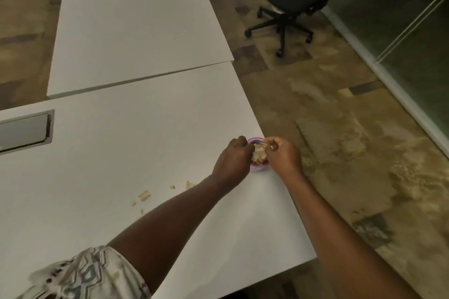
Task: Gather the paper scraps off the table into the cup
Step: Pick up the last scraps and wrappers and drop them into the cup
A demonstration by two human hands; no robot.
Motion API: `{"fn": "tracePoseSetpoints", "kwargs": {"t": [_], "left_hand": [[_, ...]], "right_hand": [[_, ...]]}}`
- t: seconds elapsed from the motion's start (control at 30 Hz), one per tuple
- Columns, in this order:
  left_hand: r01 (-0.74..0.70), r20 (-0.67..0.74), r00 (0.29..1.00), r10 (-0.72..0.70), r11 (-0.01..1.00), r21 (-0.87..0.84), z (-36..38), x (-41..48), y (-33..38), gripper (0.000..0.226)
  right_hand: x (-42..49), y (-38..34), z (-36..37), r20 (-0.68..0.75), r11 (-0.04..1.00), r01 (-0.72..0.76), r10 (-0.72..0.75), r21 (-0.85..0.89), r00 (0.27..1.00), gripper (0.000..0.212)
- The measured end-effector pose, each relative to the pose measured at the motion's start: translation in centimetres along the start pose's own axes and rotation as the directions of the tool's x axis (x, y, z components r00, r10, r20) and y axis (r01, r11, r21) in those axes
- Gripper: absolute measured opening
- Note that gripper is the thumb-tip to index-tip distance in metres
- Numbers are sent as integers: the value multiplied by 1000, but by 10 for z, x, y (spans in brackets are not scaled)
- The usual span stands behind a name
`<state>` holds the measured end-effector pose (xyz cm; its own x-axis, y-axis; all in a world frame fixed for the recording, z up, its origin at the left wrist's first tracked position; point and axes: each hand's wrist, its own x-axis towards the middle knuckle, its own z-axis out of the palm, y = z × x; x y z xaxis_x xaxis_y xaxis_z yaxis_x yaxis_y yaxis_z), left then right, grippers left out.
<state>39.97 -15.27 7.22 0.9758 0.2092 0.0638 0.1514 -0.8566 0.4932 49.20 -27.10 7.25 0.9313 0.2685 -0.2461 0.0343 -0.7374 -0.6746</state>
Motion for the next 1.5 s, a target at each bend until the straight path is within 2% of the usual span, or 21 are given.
{"fn": "tracePoseSetpoints", "kwargs": {"t": [0.17,0.27,0.47,0.6,0.8,1.0,1.07,1.13,1.33,1.5], "left_hand": [[-31,21,999,32,999,-4,6,9,4,17],[-53,19,998,54,997,-50,8,13,8,26],[-23,64,998,29,994,-105,10,19,9,36],[-16,87,996,29,989,-147,10,18,5,45],[-21,35,999,26,988,-153,6,5,-7,45],[114,4,993,-115,983,-141,-7,-39,-38,43],[155,-5,988,-157,977,-144,-10,-64,-53,41],[200,1,980,-201,971,-128,-13,-91,-70,40],[350,-7,936,-352,932,-96,-21,-179,-123,46],[520,-5,854,-520,854,29,-16,-259,-156,76]], "right_hand": [[5,6,-5,36,1000,6,-7,24,999,29],[4,9,-9,29,998,19,-20,56,999,31],[1,16,-14,46,987,35,-42,157,998,37],[1,19,-15,67,970,20,-37,240,997,35],[-6,15,-12,23,972,70,-77,224,997,33],[-35,-6,1,-18,983,151,-150,105,989,23],[-50,-13,14,14,970,211,-214,117,977,22],[-66,-15,32,94,964,211,-228,160,969,23],[-103,-11,98,312,988,151,-152,26,938,31],[-124,-10,141,378,994,58,-18,-93,925,40]]}}
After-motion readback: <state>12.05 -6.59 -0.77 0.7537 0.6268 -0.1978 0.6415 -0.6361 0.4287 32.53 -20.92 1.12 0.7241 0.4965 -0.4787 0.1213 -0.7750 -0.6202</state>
